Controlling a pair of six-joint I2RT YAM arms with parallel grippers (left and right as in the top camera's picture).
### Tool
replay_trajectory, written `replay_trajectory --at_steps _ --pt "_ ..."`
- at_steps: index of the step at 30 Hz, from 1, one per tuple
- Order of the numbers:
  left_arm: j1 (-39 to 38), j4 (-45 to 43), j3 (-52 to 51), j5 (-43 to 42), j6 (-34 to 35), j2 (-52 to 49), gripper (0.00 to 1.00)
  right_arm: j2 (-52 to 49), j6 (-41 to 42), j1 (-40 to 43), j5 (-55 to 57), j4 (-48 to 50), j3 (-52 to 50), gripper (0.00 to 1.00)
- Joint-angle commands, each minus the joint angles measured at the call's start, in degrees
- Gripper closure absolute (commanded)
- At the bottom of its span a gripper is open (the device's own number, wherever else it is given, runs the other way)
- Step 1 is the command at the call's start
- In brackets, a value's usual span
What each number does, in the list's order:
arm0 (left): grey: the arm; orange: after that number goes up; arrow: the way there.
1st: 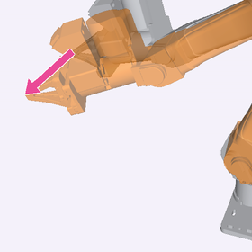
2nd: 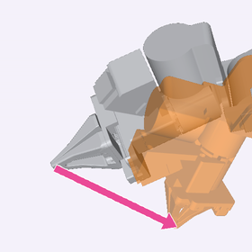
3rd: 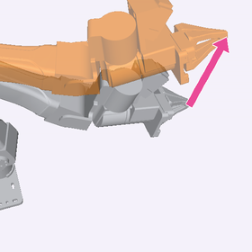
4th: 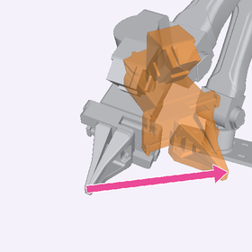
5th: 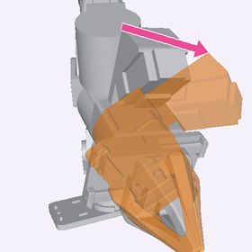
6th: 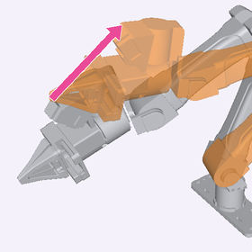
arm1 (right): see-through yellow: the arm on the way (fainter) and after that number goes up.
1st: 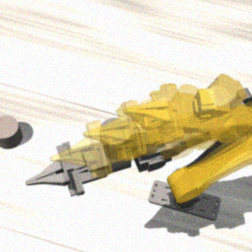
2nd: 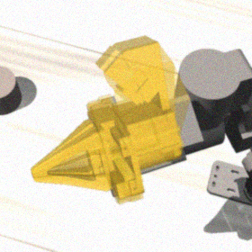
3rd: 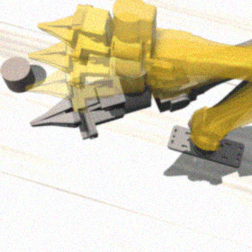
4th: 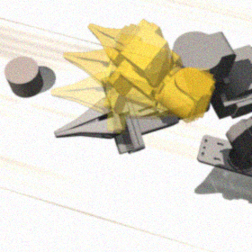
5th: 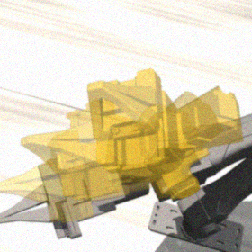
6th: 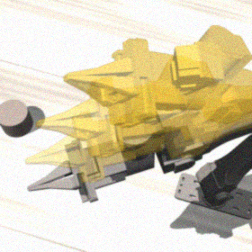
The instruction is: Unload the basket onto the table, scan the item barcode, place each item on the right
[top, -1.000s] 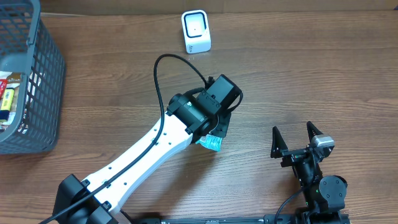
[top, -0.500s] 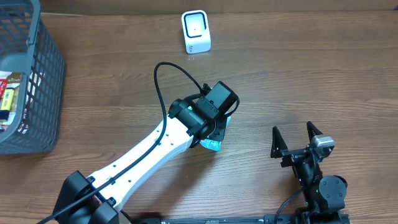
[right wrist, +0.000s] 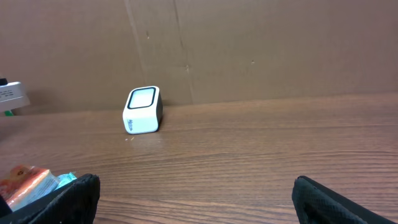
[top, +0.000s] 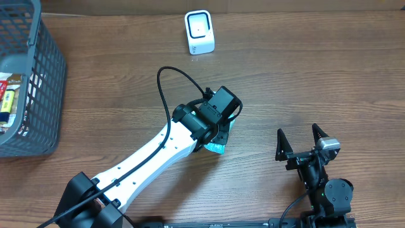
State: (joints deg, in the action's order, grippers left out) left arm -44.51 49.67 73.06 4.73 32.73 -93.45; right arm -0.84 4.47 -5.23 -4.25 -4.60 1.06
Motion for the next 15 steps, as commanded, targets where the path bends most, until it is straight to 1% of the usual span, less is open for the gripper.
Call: replay_trajectory --at_steps 1,4,7,10,13,15 --pt "0.35 -0.44 -0.39 0.96 0.74 0.76 0.54 0.68 0.22 0.22 -0.09 0.2 -0.61 0.0" --pt "0.35 -0.42 -0.39 0.96 0.72 0.76 0.56 0.68 0.22 0.22 -0.09 0.2 -0.61 0.0" --pt "0.35 -0.44 -0.37 1.27 0.66 0.76 0.63 0.68 0.22 0.22 -0.09 0.2 -0.61 0.0" --pt "0.35 -0.57 -0.09 1.33 0.7 0.79 0.64 0.68 0.22 0.22 -0.09 0.2 -0.61 0.0" --pt "0.35 -0.57 -0.09 1.2 0.68 0.79 0.62 0.68 0.22 0.22 -0.09 0.2 -0.61 0.0" --pt "0.35 -0.46 -0.07 1.22 0.63 0.79 0.57 0.68 0.22 0.22 -0.09 0.17 -0.61 0.0"
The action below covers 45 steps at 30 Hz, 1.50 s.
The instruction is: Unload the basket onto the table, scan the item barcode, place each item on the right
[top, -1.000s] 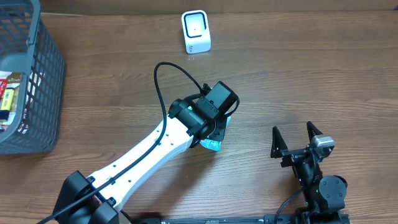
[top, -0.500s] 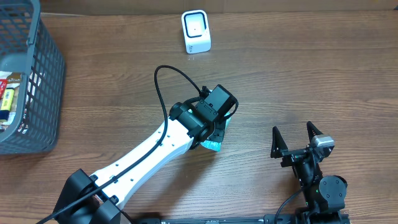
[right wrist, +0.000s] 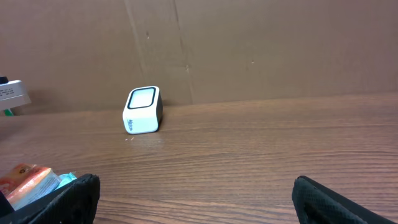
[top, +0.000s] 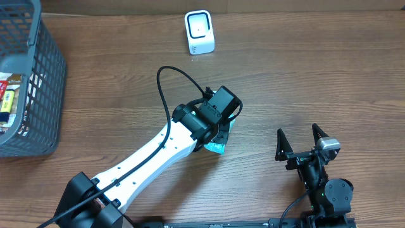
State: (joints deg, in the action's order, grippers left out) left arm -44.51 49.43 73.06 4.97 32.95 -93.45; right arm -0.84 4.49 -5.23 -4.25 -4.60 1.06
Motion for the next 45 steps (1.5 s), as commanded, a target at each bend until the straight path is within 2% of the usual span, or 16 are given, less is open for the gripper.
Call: replay_trajectory --at_steps 1,3,7,13,20,45 --pt "0.35 -0.26 0.02 0.98 0.13 0.83 0.55 0.68 0.2 0.22 -0.09 0.2 -0.61 0.0" --pt "0.35 -0.26 0.66 0.98 -1.18 0.87 0.47 0.68 0.2 0.22 -0.09 0.17 -0.61 0.0" --pt "0.46 0.68 4.13 1.03 -3.23 1.01 0.37 0.68 0.2 0.22 -0.07 0.2 -0.61 0.0" --pt "2.01 5.31 9.49 0.92 -3.06 1.01 0.33 0.68 0.2 0.22 -0.07 0.17 -0.61 0.0" --pt "1.44 5.97 9.33 -0.57 -2.08 0.9 0.63 0.68 0.2 0.22 -0.09 0.2 -0.61 0.0" --pt "-4.02 6.03 9.01 5.95 -0.55 -4.7 0.75 0.68 0.2 0.22 -0.09 0.2 -0.61 0.0"
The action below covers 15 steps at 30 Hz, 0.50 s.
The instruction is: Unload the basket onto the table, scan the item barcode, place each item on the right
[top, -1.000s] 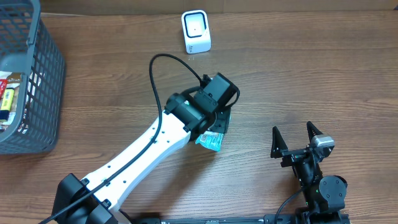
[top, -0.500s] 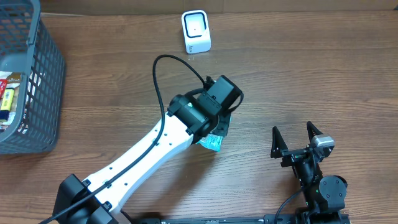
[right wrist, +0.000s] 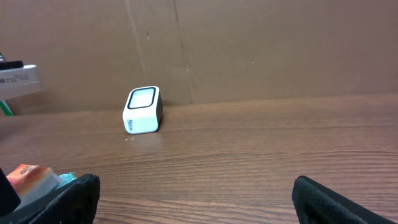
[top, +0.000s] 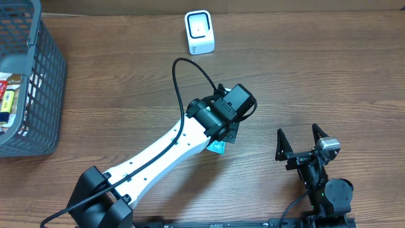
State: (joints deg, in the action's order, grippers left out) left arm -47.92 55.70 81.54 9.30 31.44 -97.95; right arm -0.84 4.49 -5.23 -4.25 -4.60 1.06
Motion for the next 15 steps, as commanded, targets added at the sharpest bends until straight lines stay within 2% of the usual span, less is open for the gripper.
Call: replay_trajectory --at_steps 1,15 --pt "-0.66 -0.26 0.52 1.64 0.96 -0.2 0.76 0.68 0.2 0.22 -0.09 0.2 -0.61 0.0" --pt "-0.96 -0.46 0.52 4.81 2.54 -0.2 0.77 0.68 0.2 0.22 -0.07 0.2 -0.61 0.0"
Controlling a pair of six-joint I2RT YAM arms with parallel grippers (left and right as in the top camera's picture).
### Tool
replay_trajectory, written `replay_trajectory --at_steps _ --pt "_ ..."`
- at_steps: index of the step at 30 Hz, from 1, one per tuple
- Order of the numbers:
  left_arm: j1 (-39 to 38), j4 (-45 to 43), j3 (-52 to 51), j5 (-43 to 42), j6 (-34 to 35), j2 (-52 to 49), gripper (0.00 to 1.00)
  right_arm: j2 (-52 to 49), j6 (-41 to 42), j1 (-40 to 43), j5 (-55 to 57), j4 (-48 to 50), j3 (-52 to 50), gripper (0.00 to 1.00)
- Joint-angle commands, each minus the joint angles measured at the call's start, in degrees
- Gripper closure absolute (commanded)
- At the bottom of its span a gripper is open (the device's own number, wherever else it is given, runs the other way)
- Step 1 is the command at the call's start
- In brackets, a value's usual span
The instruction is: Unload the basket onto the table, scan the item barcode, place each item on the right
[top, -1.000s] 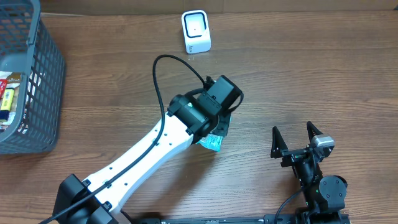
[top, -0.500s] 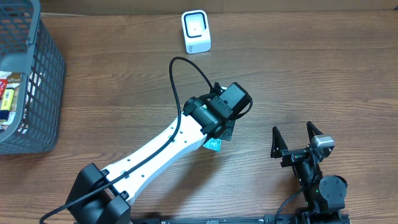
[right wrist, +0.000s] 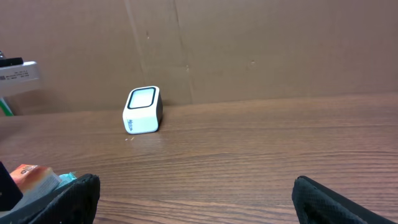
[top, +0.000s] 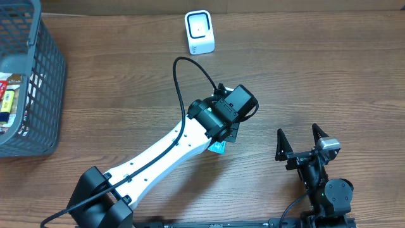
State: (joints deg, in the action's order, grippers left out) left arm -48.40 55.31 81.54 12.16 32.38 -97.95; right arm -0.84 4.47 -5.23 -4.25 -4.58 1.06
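Observation:
A teal and orange packet lies on the wooden table; only its lower end shows from under my left arm. Its orange end shows at the lower left of the right wrist view. My left gripper hangs right over the packet. The wrist camera hides its fingers, so I cannot tell whether they are open or shut. The white barcode scanner stands at the table's far edge, its window tilted up. Near the front right my right gripper stands open with nothing between its fingers.
A grey mesh basket holding several small packages sits at the far left. A brown cardboard wall closes off the back of the table behind the scanner. The left arm's black cable loops up above its wrist.
In the right wrist view the white label on the left arm sits slightly higher. The packet, the scanner and the right gripper are where they were.
At the two oldest moments my left wrist hung over the packet, with teal showing at its right side. By 0.5 s ago the wrist stood farther right and a little farther back, covering more of the packet. The packet's lower end stayed put. My right gripper stayed open and still.

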Motion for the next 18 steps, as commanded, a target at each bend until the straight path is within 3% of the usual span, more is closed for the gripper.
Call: replay_trajectory --at_steps 1,18 --pt "-0.57 -0.07 0.52 1.95 1.68 -0.2 0.77 0.68 0.22 0.22 -0.09 0.15 -0.61 0.0" --pt "-2.29 -0.2 0.52 3.69 1.95 -0.2 0.77 0.68 0.22 0.22 -0.09 0.17 -0.61 0.0"
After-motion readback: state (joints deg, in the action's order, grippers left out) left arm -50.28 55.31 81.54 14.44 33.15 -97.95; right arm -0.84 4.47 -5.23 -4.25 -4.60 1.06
